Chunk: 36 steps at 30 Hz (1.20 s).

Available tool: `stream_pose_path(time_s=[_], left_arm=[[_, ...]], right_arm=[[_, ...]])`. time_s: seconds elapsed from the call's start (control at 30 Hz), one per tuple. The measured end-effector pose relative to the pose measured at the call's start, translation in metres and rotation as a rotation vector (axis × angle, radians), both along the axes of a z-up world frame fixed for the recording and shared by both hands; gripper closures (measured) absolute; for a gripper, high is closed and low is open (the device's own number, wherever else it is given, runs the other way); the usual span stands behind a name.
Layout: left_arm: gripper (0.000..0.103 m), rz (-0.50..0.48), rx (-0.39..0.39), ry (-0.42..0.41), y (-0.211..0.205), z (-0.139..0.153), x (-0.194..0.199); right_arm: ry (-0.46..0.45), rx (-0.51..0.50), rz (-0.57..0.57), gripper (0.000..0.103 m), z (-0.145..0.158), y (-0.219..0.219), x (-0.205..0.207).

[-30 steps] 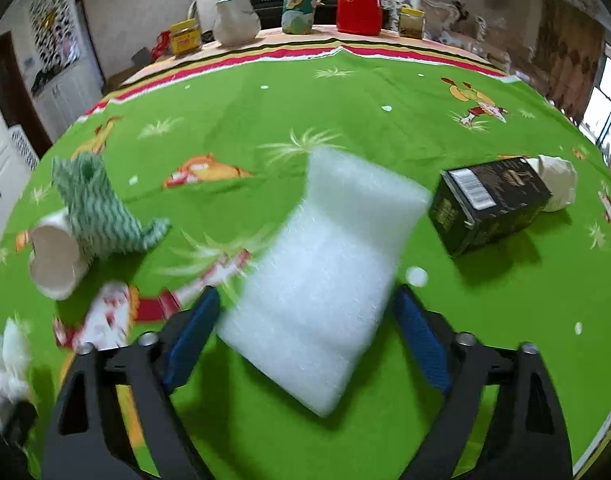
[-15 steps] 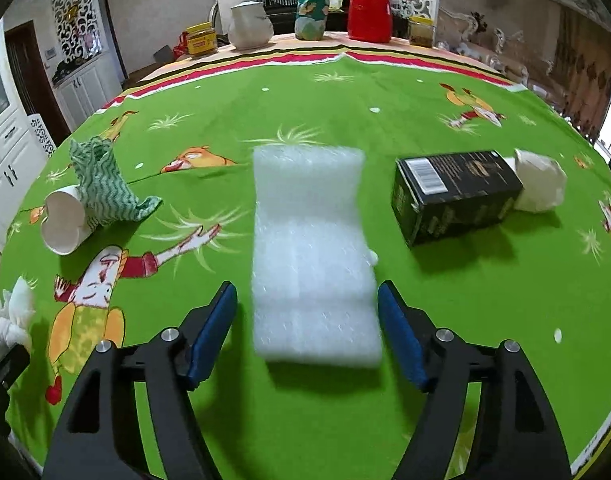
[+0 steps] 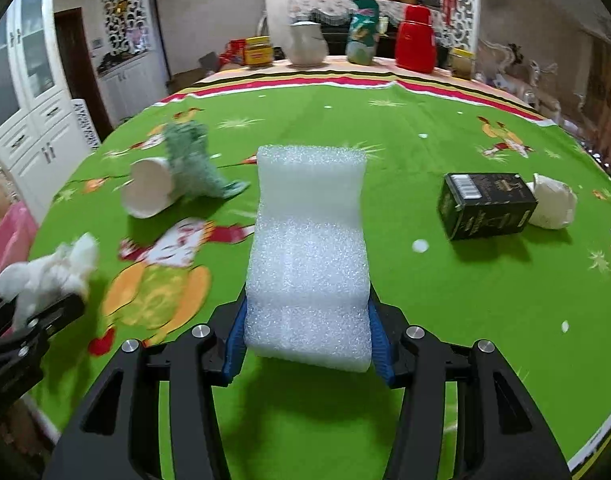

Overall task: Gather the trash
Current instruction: 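Grasp the white foam sheet with the right tool while the left tool grasps the white tissue, then carry the foam sheet and tissue over the pink bin with both tools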

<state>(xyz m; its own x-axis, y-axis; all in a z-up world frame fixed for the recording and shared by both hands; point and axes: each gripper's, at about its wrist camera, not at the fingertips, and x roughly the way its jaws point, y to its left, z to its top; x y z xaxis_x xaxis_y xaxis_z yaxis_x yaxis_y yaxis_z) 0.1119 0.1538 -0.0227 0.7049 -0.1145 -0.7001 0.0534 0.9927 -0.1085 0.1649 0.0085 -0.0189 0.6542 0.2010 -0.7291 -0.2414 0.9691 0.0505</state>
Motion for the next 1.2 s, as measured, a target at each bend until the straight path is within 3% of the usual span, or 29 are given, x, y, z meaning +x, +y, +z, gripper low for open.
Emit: stream_pose_path(time_s=[0.57, 0.83, 1.2], left_arm=[[0.063, 0.006, 0.024, -0.086, -0.01, 0.013, -0.041], [0.063, 0.028, 0.033, -0.168, -0.004, 0.02, -0.068], [0.063, 0.061, 0.039, -0.213, 0.006, 0.025, -0.082]], right_arm=[[-0.08, 0.059, 0.079, 0.054, 0.009, 0.014, -0.075], [-0.124, 0.098, 0.112, 0.054, 0.017, 0.016, -0.09], [-0.159, 0.108, 0.138, 0.054, 0.026, 0.026, -0.1]])
